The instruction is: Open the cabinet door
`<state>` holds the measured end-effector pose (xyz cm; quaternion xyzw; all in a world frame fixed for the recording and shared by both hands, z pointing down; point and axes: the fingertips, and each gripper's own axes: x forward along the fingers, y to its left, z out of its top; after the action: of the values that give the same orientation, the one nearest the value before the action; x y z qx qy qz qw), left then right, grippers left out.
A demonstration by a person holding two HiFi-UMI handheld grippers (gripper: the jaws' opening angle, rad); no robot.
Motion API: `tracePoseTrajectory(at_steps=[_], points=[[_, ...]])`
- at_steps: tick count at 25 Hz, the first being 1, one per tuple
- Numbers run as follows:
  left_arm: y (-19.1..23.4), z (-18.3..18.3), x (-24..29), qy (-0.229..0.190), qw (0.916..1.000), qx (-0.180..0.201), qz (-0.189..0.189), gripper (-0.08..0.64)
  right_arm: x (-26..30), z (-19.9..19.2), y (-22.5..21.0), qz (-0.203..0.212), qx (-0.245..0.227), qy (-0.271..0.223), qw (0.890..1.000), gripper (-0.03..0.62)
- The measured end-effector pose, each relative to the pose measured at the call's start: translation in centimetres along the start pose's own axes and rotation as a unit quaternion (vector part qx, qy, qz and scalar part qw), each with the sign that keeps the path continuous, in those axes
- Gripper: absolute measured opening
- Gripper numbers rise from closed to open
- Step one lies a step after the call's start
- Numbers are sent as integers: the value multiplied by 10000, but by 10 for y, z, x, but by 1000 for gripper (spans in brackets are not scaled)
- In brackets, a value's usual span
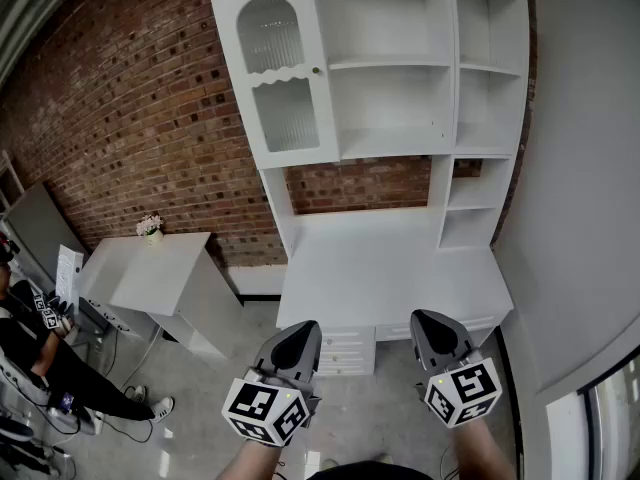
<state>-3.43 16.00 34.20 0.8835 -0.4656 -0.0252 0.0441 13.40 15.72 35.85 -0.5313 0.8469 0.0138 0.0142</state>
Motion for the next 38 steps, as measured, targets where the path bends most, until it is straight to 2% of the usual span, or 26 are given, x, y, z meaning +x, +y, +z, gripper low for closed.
tracePoseTrajectory(at_steps=[11, 19, 32, 38], points=[[-8, -7, 10, 11, 10000, -28, 89, 6, -4, -8, -12, 74, -67, 55, 9999, 3], [-21, 7, 17, 14, 9999, 49, 97, 6, -22, 16, -27, 125, 236, -179, 9995, 3], [-22, 0, 38, 36, 9987, 265, 441, 6, -28, -10, -54, 411, 595, -186, 9972, 3], [-2, -2, 55, -44, 9987, 241, 446, 6, -5, -13, -62, 292, 574, -212, 9977, 3]])
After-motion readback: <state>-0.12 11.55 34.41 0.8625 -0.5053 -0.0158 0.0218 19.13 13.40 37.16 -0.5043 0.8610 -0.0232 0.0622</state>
